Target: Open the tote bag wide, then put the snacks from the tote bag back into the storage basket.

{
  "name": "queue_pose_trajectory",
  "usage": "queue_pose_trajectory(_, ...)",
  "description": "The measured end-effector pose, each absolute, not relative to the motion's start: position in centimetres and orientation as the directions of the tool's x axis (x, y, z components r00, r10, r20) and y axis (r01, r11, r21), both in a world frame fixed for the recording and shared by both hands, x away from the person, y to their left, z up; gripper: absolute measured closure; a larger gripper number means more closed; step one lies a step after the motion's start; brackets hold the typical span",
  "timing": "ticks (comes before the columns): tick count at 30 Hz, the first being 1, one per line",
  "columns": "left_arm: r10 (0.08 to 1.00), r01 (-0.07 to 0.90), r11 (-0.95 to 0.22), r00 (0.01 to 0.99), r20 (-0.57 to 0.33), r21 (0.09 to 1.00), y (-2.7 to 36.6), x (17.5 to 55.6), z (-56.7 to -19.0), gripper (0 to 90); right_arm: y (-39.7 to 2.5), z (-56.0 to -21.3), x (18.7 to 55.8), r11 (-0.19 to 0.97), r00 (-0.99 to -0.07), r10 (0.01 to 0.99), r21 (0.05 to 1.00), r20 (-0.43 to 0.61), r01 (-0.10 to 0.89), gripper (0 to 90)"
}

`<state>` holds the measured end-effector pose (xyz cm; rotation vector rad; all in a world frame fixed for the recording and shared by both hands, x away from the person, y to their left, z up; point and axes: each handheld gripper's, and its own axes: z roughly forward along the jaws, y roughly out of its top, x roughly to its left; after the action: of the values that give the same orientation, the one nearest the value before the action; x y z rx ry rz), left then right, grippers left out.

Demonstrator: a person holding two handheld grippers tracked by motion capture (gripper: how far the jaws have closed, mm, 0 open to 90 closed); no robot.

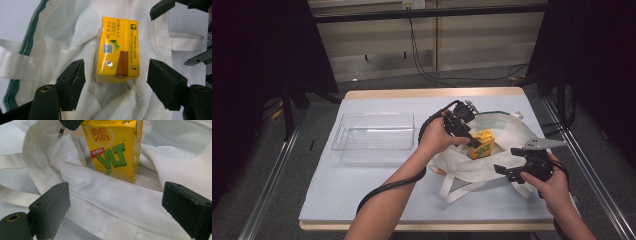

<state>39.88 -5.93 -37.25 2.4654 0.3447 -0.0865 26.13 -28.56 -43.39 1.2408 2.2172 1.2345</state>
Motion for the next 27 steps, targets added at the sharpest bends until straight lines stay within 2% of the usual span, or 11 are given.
queue_pose_trajectory(18, 0.199, 0.226, -0.832, 0.974, -0.109, 0.507, -8.6, 39.8, -38.5, 33.4, -28.7, -43.4, 26.1, 0.253, -0.573, 0.809, 0.803, 0.13, 0.54, 8.1)
queue_pose_trajectory(21, 0.194, 0.22, -0.843, 0.975, -0.105, 0.491, -9.0, 39.8, -38.7, 36.9, -28.7, -43.4, 26.1, 0.255, -0.575, 0.808, 0.802, 0.131, 0.54, 8.1)
queue_pose_trajectory(25, 0.182, 0.206, -0.851, 0.978, -0.097, 0.482, -9.4, 39.7, -38.8, 46.2, -28.7, -43.4, 26.1, 0.256, -0.574, 0.809, 0.801, 0.129, 0.541, 8.1)
queue_pose_trajectory(27, 0.185, 0.205, -0.859, 0.979, -0.089, 0.47, -9.5, 39.8, -38.7, 46.7, -28.8, -43.5, 26.1, 0.257, -0.574, 0.808, 0.8, 0.129, 0.542, 8.1)
